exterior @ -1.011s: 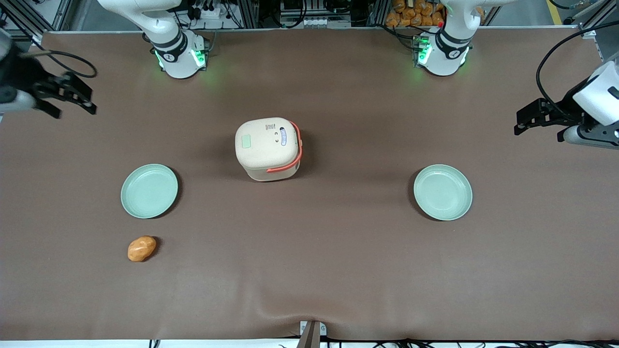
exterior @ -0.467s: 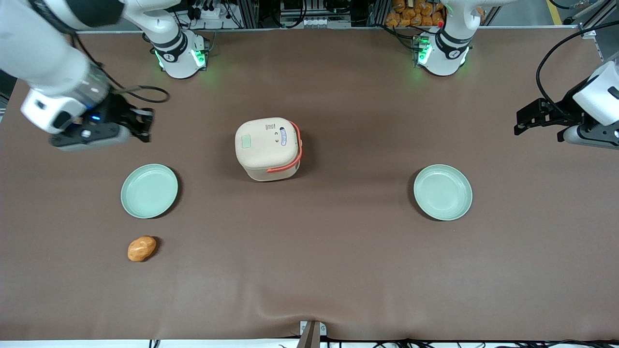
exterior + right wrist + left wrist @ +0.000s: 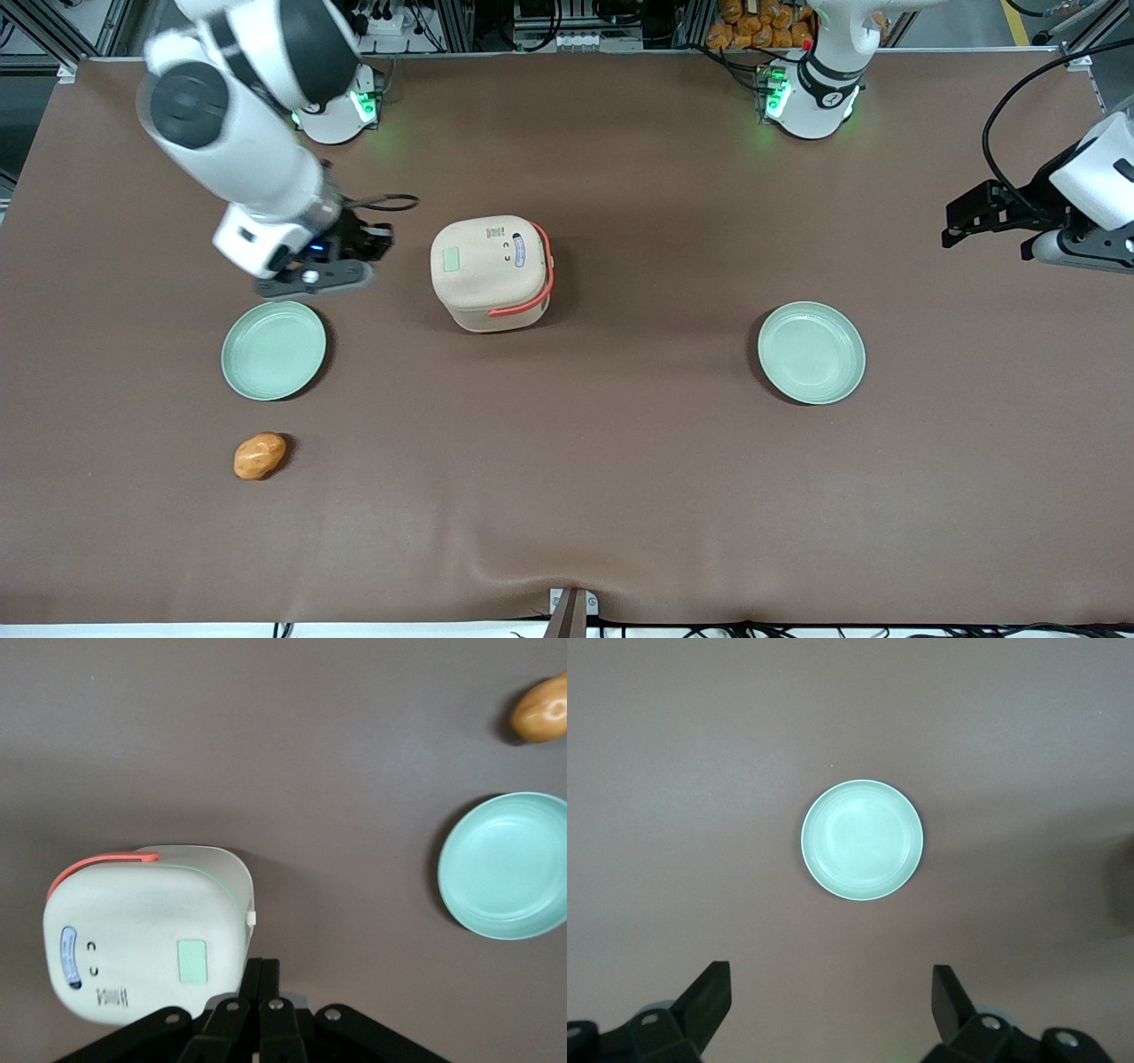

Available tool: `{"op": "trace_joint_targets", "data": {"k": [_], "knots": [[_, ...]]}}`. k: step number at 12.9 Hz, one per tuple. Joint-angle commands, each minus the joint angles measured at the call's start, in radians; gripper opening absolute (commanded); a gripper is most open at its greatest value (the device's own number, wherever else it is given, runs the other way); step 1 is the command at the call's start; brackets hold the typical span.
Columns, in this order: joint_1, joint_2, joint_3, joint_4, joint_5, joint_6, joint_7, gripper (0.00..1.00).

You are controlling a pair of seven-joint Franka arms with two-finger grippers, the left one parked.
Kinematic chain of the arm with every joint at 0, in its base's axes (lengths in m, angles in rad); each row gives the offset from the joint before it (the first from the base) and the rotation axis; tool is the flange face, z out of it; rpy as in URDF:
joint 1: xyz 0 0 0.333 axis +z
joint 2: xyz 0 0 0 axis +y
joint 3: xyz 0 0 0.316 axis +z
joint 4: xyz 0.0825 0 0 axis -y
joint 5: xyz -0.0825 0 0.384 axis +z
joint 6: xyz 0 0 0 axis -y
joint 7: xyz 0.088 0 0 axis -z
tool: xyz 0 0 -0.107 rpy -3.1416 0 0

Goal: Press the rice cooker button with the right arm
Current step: 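Move the right gripper toward the white rice cooker's lid button, then press down on the rice cooker's green lid button with the right gripper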

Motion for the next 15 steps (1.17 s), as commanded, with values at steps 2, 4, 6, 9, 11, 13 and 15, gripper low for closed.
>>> {"op": "trace_joint_targets", "data": {"k": [2, 4, 6, 9, 11, 13, 15], "knots": [[0.02, -0.02, 0.091, -0.161, -0.06, 0.147, 0.139, 0.0], [0.02, -0.02, 0.105, -0.194, -0.063, 0.167, 0.15, 0.0], [0.02, -0.022, 0.122, -0.227, -0.063, 0.171, 0.15, 0.0], [0.018, -0.02, 0.129, -0.278, -0.063, 0.245, 0.15, 0.0], [0.018, -0.019, 0.131, -0.297, -0.061, 0.268, 0.15, 0.0], [0.018, -0.017, 0.14, -0.304, -0.061, 0.274, 0.15, 0.0], [0.018, -0.017, 0.145, -0.321, -0.061, 0.299, 0.15, 0.0]]}}
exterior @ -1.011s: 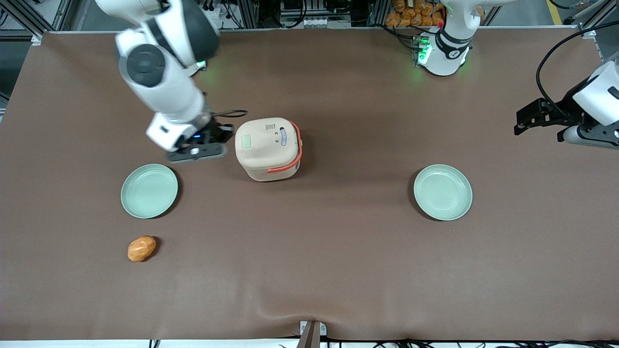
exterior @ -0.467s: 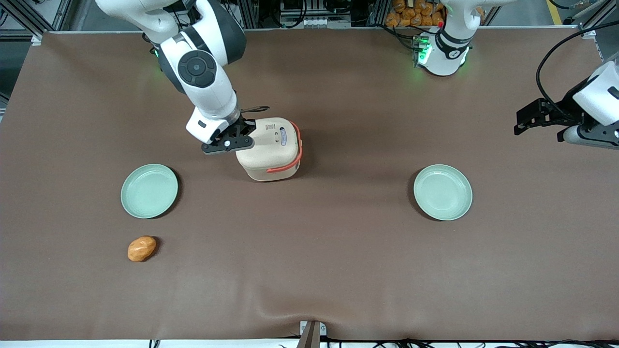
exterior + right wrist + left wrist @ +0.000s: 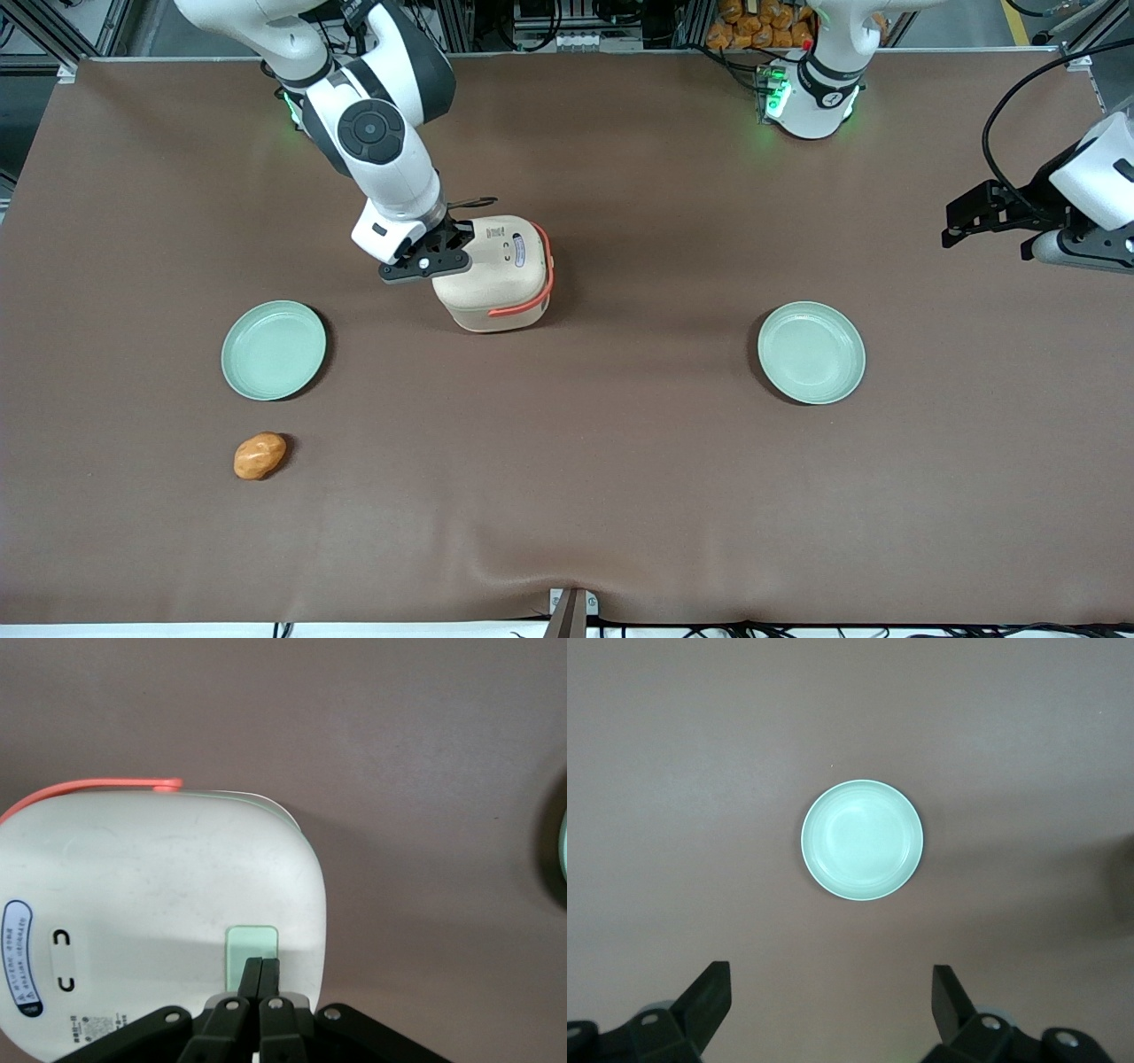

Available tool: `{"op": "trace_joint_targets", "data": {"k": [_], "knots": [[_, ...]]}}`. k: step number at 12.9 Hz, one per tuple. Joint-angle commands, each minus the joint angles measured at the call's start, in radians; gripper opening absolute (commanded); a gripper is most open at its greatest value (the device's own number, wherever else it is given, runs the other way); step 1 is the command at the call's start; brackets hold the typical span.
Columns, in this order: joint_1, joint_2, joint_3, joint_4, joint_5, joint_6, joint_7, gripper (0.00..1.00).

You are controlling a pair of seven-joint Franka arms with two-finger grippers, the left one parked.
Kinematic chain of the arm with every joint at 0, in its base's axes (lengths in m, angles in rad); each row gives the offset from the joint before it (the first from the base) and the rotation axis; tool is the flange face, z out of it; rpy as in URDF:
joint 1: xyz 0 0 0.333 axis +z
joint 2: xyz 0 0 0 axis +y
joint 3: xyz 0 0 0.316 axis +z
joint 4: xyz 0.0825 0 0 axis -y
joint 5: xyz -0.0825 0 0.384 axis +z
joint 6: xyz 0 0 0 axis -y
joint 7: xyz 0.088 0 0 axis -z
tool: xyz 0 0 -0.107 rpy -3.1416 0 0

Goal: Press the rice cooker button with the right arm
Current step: 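Press down on the rice cooker's green lid button with the right gripper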

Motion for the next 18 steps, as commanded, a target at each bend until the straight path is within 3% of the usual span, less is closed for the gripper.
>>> {"op": "trace_joint_targets", "data": {"k": [1, 12, 14, 18], "knots": [[-0.012, -0.022, 0.018, -0.042, -0.018, 0.035, 0.015, 0.0], [-0.012, 0.011, 0.019, -0.104, -0.018, 0.151, 0.032, 0.0], [-0.024, -0.011, 0.019, -0.066, -0.017, 0.082, 0.035, 0.0], [-0.058, -0.04, 0.018, 0.189, 0.011, -0.208, 0.032, 0.0]]}}
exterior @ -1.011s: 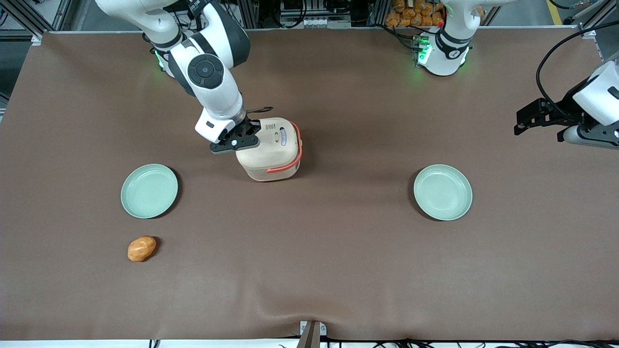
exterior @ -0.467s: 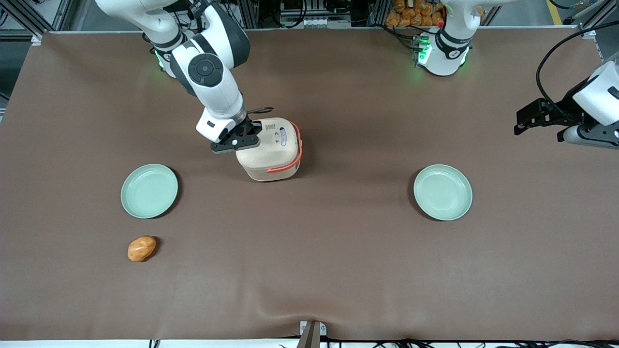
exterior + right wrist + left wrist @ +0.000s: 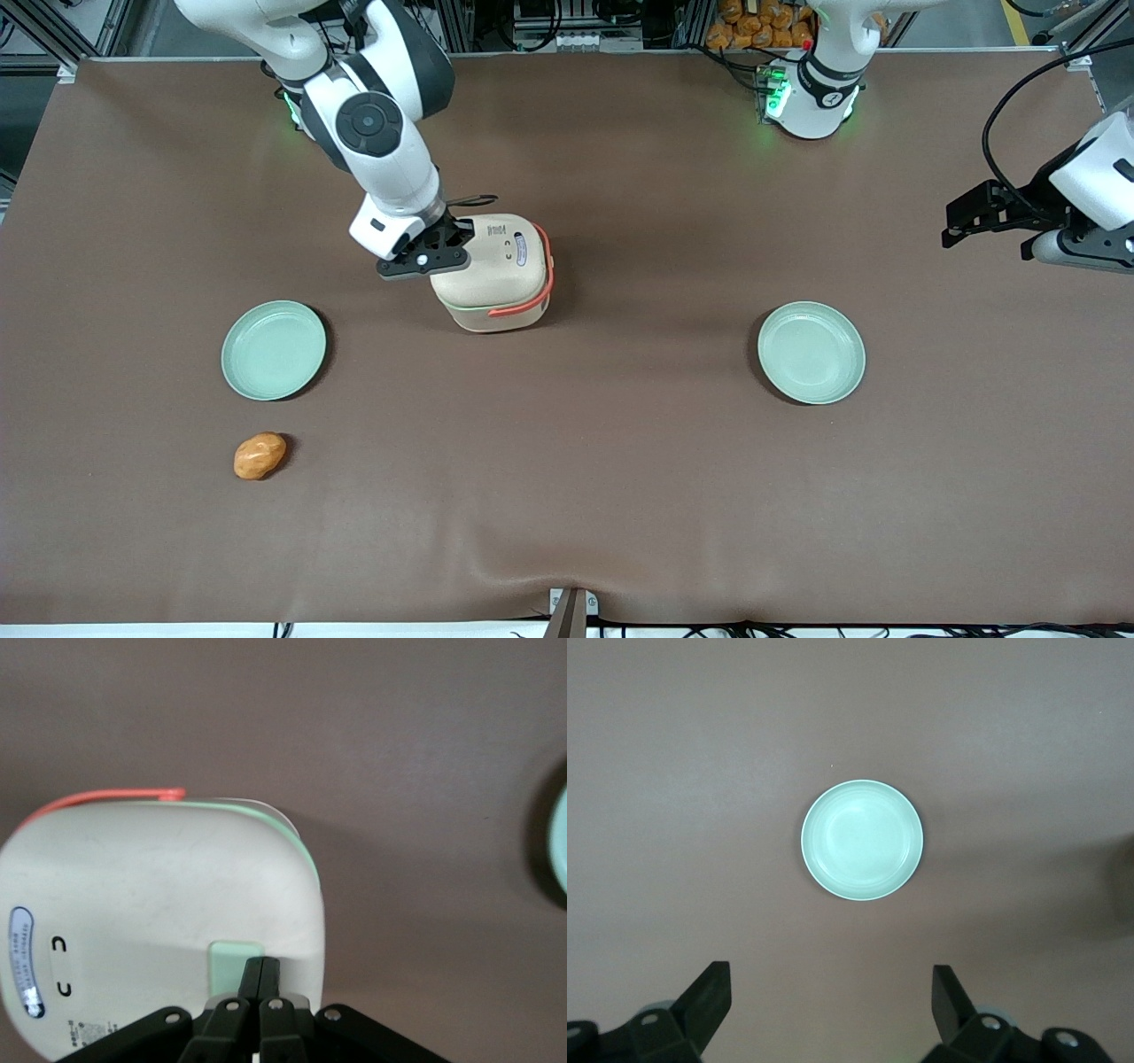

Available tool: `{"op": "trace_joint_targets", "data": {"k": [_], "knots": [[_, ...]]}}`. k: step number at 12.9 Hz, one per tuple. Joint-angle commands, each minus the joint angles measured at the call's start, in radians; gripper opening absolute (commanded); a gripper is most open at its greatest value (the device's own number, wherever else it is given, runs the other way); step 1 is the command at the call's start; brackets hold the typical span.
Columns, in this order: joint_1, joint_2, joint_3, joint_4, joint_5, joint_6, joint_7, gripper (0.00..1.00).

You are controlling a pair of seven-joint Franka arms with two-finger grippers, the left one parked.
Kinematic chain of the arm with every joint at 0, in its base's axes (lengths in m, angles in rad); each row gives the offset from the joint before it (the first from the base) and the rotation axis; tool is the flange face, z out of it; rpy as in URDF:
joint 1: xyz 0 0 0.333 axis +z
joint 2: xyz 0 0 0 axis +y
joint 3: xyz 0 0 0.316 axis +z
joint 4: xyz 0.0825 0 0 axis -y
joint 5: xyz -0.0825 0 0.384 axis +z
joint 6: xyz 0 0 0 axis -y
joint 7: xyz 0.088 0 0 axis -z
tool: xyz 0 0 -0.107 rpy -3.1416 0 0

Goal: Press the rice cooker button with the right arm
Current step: 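Lift the right gripper away as the rice cooker lid pops open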

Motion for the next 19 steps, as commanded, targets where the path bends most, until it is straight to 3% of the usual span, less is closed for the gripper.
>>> {"op": "trace_joint_targets", "data": {"k": [1, 2, 3, 4, 5, 6, 7, 12, 16, 19], "knots": [[-0.045, -0.025, 0.006, 0.174, 0.036, -0.177, 0.009, 0.0], [-0.062, -0.029, -0.007, 0.232, 0.053, -0.226, 0.003, 0.0], [-0.067, -0.034, -0.041, 0.288, 0.071, -0.271, -0.002, 0.1], [-0.068, -0.04, -0.079, 0.332, 0.088, -0.306, -0.005, 0.27], [-0.07, -0.046, -0.118, 0.369, 0.102, -0.337, -0.013, 0.53], [-0.081, -0.057, -0.147, 0.389, 0.102, -0.357, -0.042, 0.88], [-0.102, -0.075, -0.165, 0.391, 0.102, -0.363, -0.094, 1.0], [-0.173, -0.154, -0.302, 0.389, 0.085, -0.415, -0.273, 1.0], [-0.216, -0.183, -0.363, 0.379, 0.024, -0.469, -0.43, 1.0], [-0.228, -0.197, -0.405, 0.353, 0.019, -0.465, -0.531, 1.0]]}}
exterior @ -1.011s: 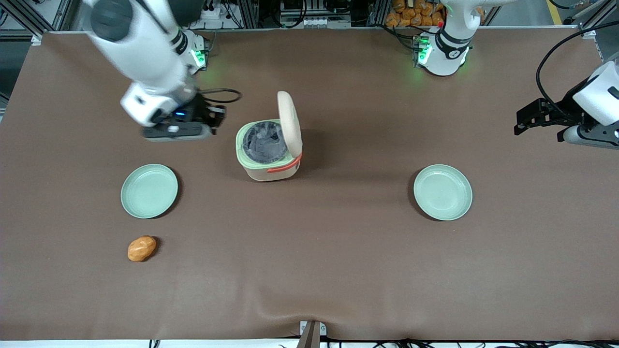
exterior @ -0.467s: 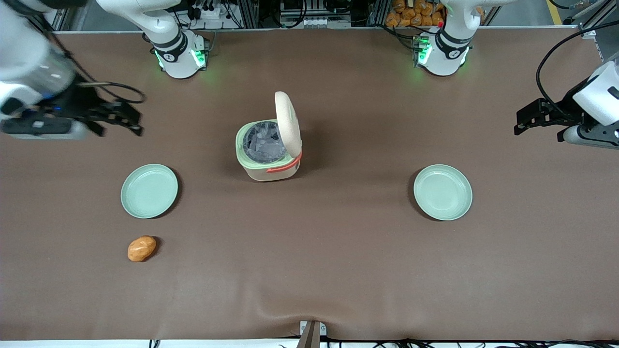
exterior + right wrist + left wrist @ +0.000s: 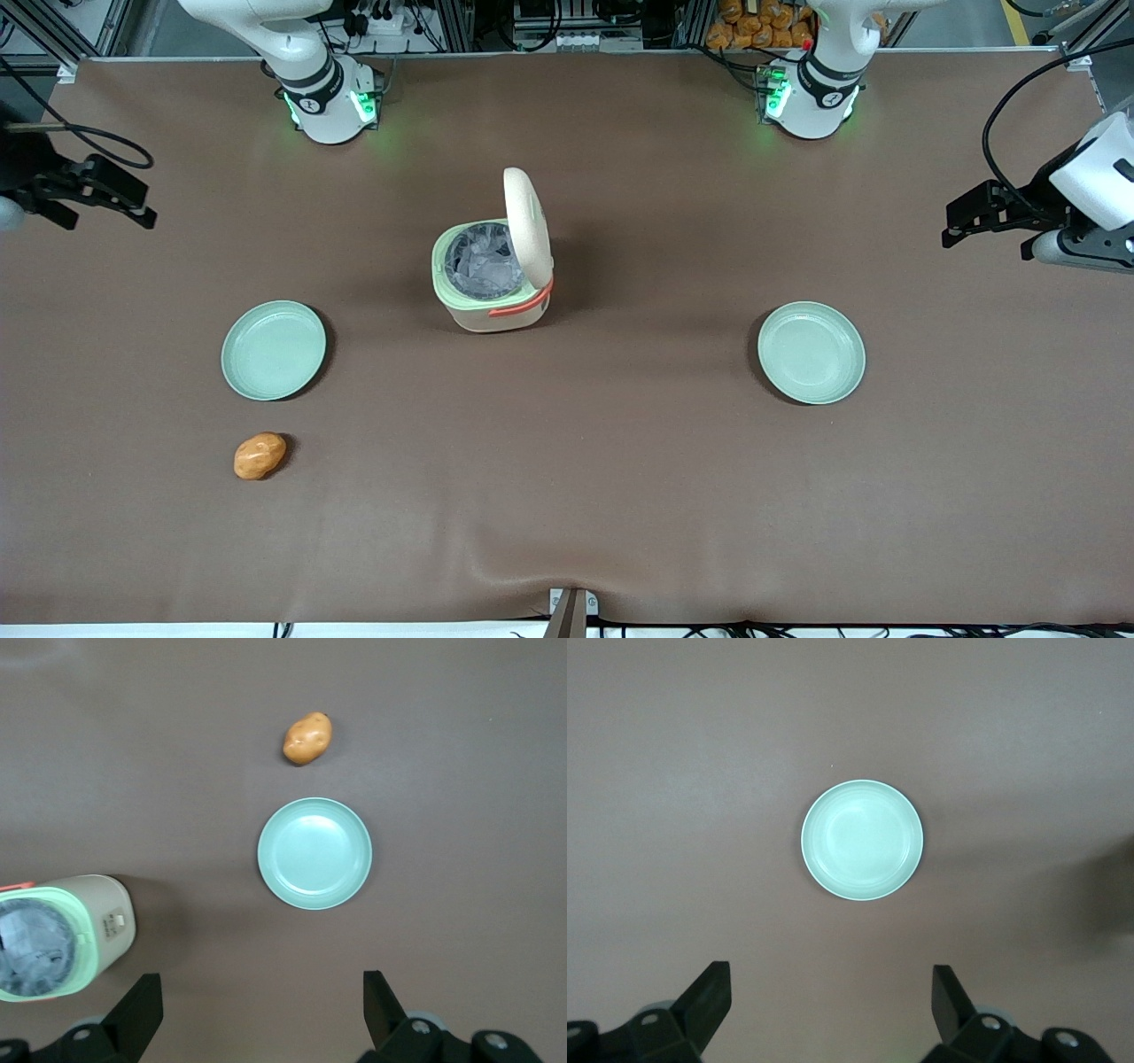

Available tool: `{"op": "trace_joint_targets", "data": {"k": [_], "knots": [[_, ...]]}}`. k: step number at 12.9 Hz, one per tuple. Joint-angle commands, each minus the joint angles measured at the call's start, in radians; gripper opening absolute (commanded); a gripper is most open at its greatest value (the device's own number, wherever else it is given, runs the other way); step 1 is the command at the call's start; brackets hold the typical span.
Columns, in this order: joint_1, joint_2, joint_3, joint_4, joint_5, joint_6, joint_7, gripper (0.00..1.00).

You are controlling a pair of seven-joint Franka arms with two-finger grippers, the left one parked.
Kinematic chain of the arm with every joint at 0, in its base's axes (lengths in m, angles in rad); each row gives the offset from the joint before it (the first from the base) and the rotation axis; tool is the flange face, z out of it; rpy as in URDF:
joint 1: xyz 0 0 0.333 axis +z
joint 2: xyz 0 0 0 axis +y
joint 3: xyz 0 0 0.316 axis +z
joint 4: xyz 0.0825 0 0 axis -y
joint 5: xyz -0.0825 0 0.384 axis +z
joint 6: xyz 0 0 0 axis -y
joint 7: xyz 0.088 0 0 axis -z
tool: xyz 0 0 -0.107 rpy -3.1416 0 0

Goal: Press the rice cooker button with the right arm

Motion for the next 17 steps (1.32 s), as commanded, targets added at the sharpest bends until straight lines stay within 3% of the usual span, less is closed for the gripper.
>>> {"op": "trace_joint_targets", "data": {"k": [1, 17], "knots": [[-0.012, -0.029, -0.023, -0.035, -0.015, 0.0, -0.087, 1.0], [-0.009, -0.026, -0.009, 0.031, -0.002, -0.1, -0.061, 1.0]]}}
